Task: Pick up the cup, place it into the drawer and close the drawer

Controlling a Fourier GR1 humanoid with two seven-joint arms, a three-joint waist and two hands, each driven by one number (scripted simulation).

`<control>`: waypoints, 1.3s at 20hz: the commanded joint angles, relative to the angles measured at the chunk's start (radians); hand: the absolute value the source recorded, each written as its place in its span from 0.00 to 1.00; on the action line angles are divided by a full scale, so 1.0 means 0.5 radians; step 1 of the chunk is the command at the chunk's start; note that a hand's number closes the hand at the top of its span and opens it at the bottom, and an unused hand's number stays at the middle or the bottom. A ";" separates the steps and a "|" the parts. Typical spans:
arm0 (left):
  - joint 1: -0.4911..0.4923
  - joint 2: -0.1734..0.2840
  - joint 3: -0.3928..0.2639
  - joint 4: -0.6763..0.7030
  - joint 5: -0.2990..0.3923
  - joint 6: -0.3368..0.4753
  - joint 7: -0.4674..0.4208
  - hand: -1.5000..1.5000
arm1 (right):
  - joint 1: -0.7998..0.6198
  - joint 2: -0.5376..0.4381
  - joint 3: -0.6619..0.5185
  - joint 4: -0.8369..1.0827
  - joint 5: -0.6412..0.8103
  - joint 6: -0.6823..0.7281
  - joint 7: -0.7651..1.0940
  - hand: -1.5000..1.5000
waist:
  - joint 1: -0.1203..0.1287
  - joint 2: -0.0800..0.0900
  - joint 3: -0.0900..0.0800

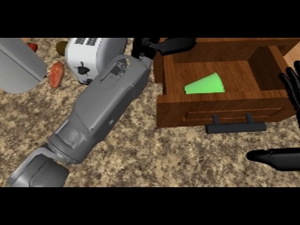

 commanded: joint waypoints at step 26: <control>-0.037 0.000 -0.834 0.104 0.382 0.415 -0.047 0.00 | -0.042 0.023 0.028 -0.058 -0.358 0.215 0.076 0.00 | -0.076 0.009 0.000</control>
